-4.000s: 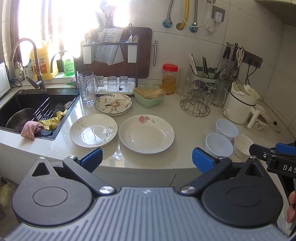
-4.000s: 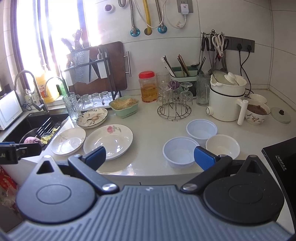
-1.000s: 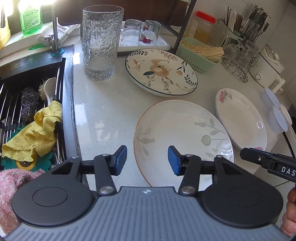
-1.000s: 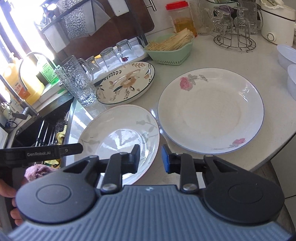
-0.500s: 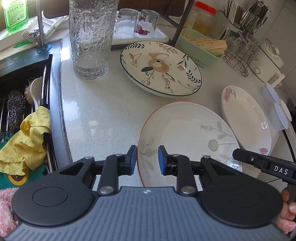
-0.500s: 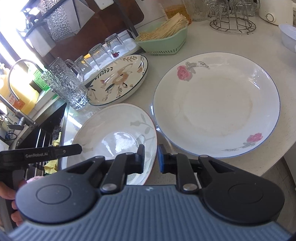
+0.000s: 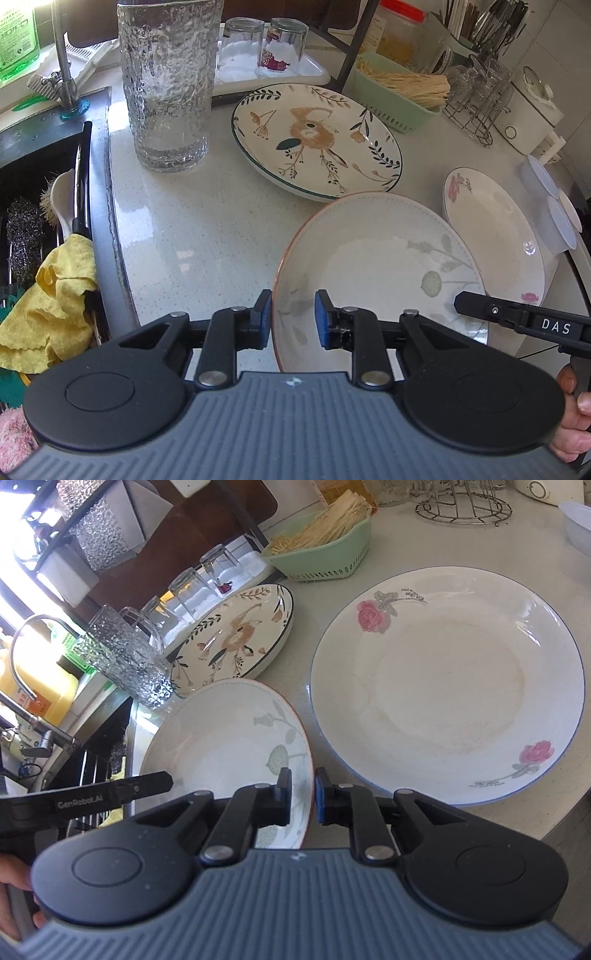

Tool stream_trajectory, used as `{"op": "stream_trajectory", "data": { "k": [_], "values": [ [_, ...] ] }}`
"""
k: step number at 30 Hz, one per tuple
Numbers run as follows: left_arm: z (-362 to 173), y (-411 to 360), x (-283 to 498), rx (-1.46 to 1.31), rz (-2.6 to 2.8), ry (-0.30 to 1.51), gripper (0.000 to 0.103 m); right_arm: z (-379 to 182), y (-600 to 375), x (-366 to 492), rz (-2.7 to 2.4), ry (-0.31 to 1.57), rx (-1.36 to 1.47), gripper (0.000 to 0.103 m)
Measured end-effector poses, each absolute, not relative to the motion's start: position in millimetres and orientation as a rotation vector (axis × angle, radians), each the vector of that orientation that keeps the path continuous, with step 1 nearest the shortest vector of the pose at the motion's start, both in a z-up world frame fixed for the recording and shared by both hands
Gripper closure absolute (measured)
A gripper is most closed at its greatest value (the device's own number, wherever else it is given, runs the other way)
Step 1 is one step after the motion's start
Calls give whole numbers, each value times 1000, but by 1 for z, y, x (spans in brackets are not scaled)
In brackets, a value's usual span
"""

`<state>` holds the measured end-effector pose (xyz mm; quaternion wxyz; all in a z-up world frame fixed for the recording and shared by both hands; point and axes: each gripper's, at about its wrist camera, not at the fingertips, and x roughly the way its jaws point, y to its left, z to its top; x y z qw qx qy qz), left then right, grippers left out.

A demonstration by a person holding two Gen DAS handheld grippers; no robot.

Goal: Organize plates and bowls
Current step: 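Lift the grey-leaf plate and carry it over the pink-rose plate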

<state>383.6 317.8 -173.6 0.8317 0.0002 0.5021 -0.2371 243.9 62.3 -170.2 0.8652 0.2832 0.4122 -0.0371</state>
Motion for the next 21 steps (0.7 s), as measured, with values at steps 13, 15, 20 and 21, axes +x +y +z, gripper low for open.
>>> {"op": "stream_trajectory", "data": {
  "k": [13,15,20,21],
  "values": [
    [-107,294,391,-29,-572,1048,75,-106,30,238,-77,777,642,87],
    [-103,285,394,-50,-586,1046,75,-101,18,237,-78,762,650,87],
    [-98,253,397,-61,-615,1044,74,-102,-10,237,-98,759,639,87],
    [-100,246,398,-55,-624,1045,73,-102,-17,236,-98,760,636,87]
  ]
}}
